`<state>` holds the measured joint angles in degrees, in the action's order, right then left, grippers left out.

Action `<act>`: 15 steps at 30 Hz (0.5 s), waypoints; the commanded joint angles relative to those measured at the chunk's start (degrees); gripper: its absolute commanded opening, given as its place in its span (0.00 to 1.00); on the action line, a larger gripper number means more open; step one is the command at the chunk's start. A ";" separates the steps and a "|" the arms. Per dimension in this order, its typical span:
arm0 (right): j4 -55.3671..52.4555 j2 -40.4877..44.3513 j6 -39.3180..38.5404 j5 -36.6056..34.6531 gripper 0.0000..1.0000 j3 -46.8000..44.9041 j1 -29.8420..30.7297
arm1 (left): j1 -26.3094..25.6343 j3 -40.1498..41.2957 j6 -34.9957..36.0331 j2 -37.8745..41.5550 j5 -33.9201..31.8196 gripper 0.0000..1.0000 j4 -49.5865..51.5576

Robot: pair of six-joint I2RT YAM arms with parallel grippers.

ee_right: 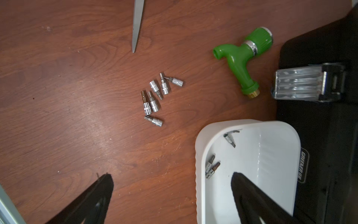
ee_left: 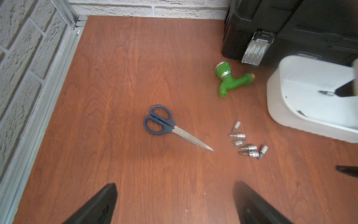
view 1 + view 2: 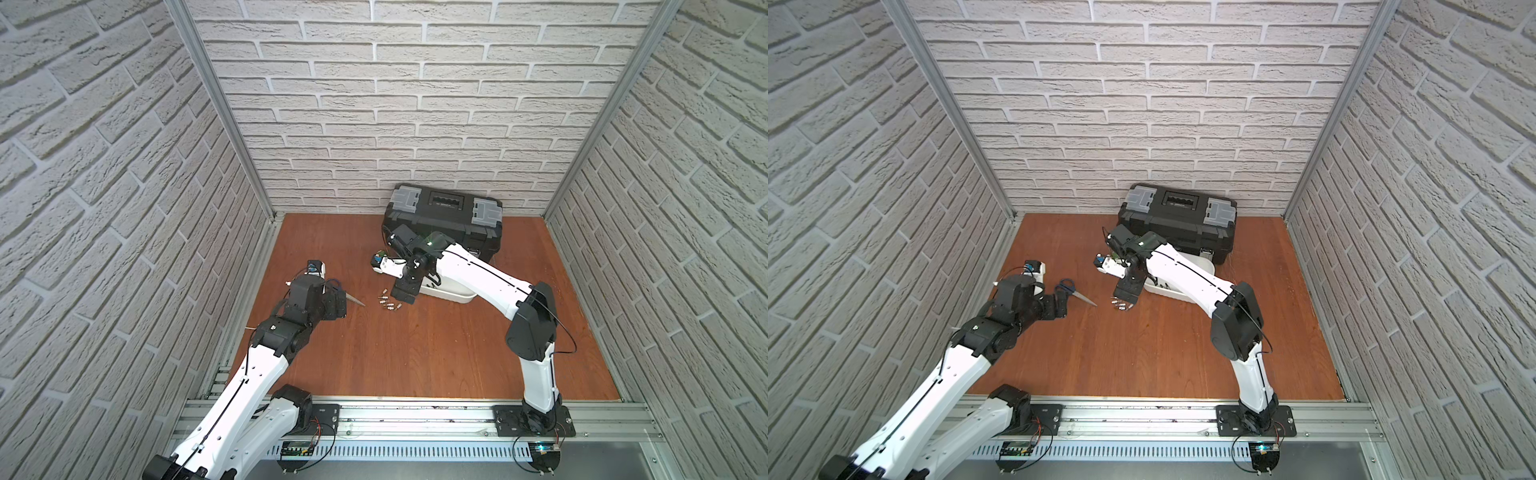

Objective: Put the bit on the desktop into the storage box
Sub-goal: Pick up the screwdriver bit from the center of the board.

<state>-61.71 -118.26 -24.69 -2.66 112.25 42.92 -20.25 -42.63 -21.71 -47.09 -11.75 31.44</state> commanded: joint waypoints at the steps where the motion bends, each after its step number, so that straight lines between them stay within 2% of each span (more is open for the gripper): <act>1: -2.44 -2.75 -1.43 -0.43 1.00 2.12 1.26 | 0.47 0.87 -0.44 0.68 -0.65 0.98 -0.86; 9: -3.50 -8.80 -2.02 -0.13 0.89 5.14 2.17 | 0.46 0.80 -0.43 0.68 -0.74 0.98 -0.70; 15: -4.80 -12.63 -2.49 -1.15 0.84 6.57 2.35 | 0.48 0.58 -0.43 0.60 -0.75 0.98 -0.59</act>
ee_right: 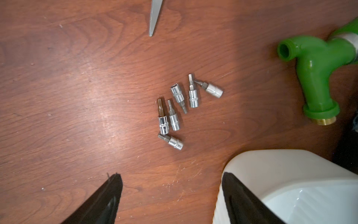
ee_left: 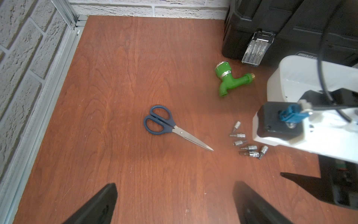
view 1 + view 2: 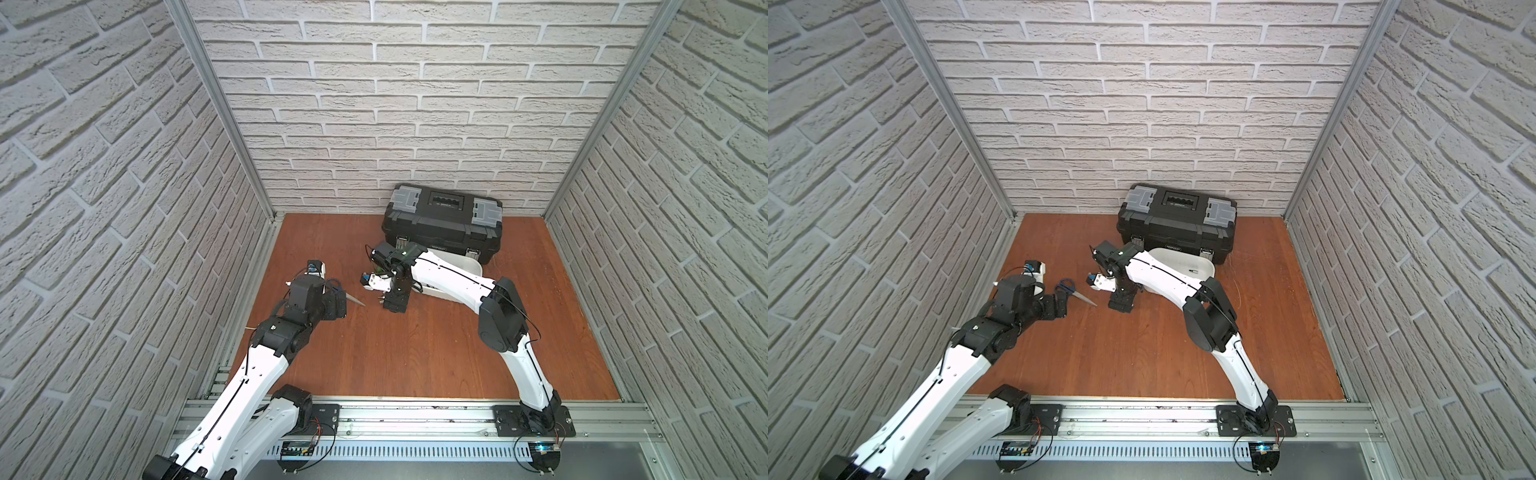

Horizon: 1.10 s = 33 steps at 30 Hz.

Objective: Put the bit on the desktop into the storage box
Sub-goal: Pick up the screwdriver bit from the center of the board.

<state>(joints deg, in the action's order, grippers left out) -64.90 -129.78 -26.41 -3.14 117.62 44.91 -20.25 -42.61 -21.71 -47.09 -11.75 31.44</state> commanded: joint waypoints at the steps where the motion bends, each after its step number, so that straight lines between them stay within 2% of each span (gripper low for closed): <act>1: -1.71 -1.63 -0.87 -0.97 0.83 1.33 0.36 | 0.42 0.55 -0.43 0.61 -0.73 0.98 -0.59; 17: -1.80 -6.12 -1.54 -0.99 0.72 1.27 0.36 | 0.41 -0.08 -0.39 -0.02 -0.71 0.98 -0.42; 20: -1.47 -6.53 -1.70 -0.95 0.63 1.47 0.32 | 0.48 -0.19 -0.27 -0.26 -0.72 0.98 -0.40; 33: -1.59 -8.91 -2.49 -0.53 0.55 3.01 0.33 | 0.56 -0.55 -0.09 -1.39 -0.65 0.98 -0.68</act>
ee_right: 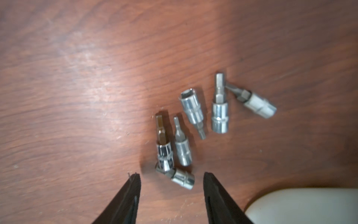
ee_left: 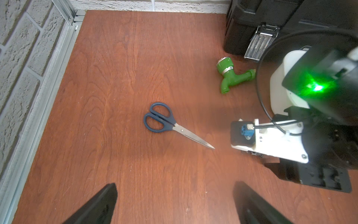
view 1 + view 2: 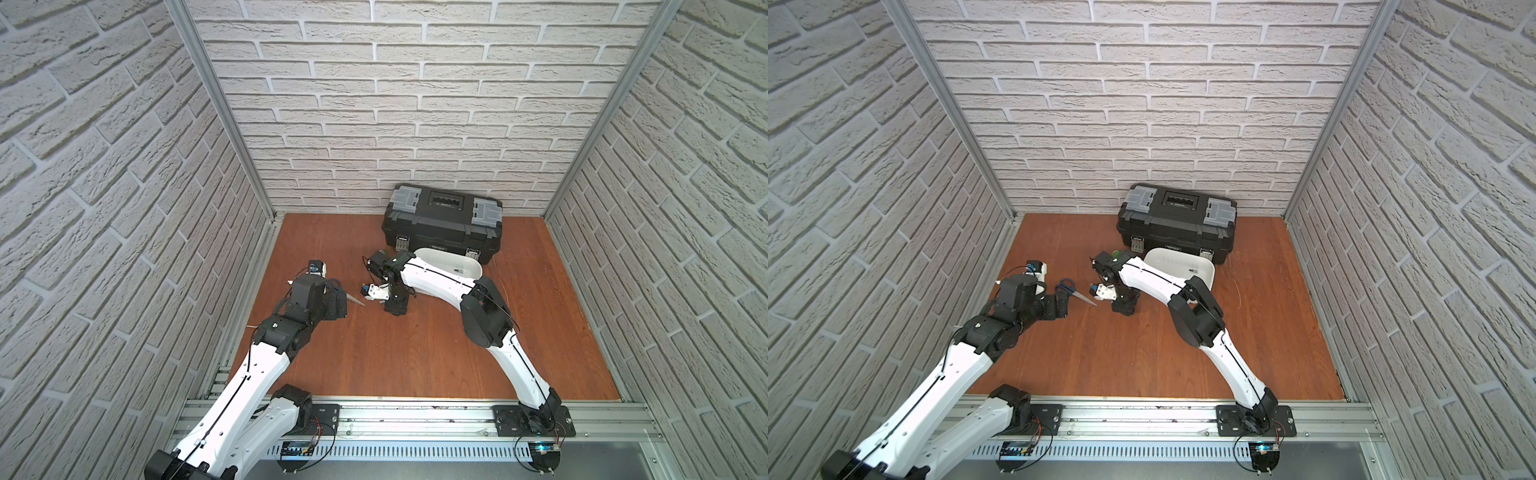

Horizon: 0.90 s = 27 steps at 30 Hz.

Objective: Put the bit on the desktop into the storage box
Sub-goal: Pick up the screwdriver bit from the center of the board.

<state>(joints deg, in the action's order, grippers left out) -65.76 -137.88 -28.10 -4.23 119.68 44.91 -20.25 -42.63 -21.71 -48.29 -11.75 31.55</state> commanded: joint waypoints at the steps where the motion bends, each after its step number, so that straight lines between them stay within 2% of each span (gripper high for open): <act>1: -0.78 -0.98 -0.79 0.62 0.54 1.06 0.36 | 0.48 -0.53 -0.08 -0.16 -0.66 0.98 -0.79; 8: -1.67 -1.41 -0.57 0.59 0.46 0.49 0.36 | 0.56 -0.63 -0.13 -0.22 -0.77 0.98 -0.61; 19: -1.06 0.29 -0.03 -0.18 0.21 -1.45 0.27 | 0.56 -0.52 -0.09 0.03 -0.77 0.98 -0.44; 27: -0.04 2.80 0.19 -0.48 0.12 -4.10 0.27 | 0.59 -0.55 -0.18 0.12 -0.90 0.98 -0.24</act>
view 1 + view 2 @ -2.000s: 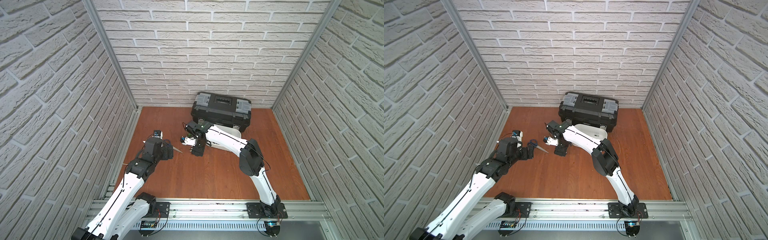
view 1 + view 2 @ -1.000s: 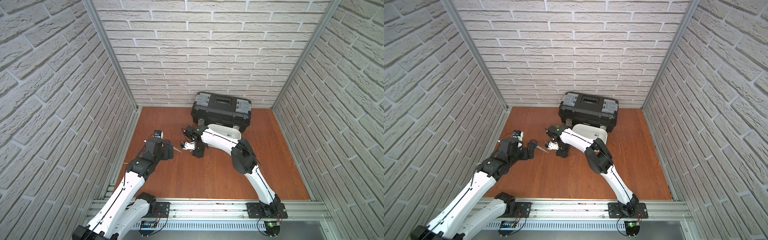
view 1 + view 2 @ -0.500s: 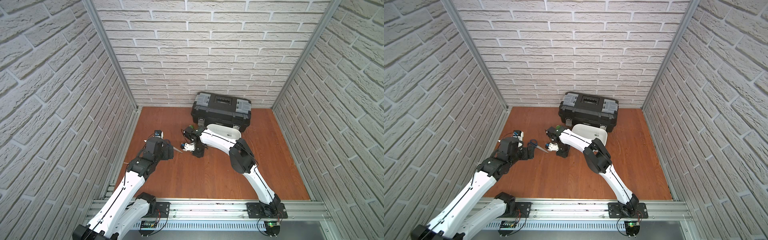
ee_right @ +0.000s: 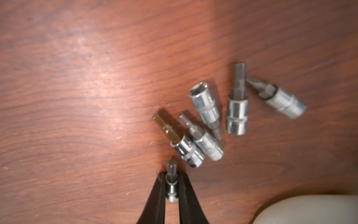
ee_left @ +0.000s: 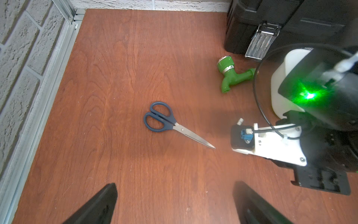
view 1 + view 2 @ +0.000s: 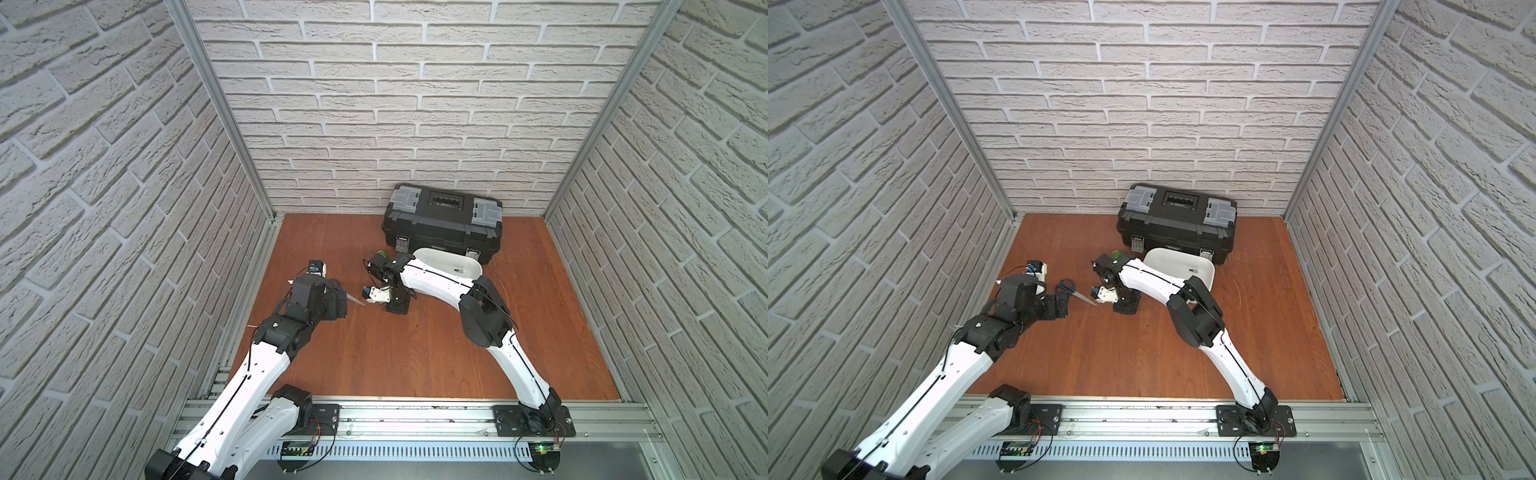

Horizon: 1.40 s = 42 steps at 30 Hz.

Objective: Put the bit on the desktop into the storage box
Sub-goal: Pick up the screwdriver bit from the center of the board, then place the screwdriver bit in the storage box.

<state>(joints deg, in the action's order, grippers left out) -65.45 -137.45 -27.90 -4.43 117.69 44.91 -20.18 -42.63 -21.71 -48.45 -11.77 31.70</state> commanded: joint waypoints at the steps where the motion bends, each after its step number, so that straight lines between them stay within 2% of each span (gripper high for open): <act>1: -0.13 2.80 0.01 -0.15 0.11 -2.75 0.27 | 0.50 -0.53 -0.20 0.31 -0.81 0.98 -0.41; 11: 2.07 9.13 1.94 -0.50 0.08 -7.73 0.21 | 0.52 -0.66 -0.19 0.00 -0.64 0.98 -0.41; 22: 2.12 18.37 4.94 -0.35 0.06 -7.84 -2.06 | 0.53 -0.62 -0.32 -0.15 -0.17 0.98 -0.50; 32: 2.08 26.02 8.05 -3.74 0.06 -8.43 -10.45 | 0.55 -0.77 -0.26 -0.24 0.48 0.98 -0.66; 42: 3.63 26.06 11.60 -4.27 0.06 -12.04 -19.99 | 0.59 -1.23 -0.08 -1.28 0.93 0.98 -0.94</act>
<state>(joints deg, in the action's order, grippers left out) -62.96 -112.38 -18.37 -8.29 106.89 25.67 -19.92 -42.68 -21.71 -49.50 -11.31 31.75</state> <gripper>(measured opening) 0.148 0.983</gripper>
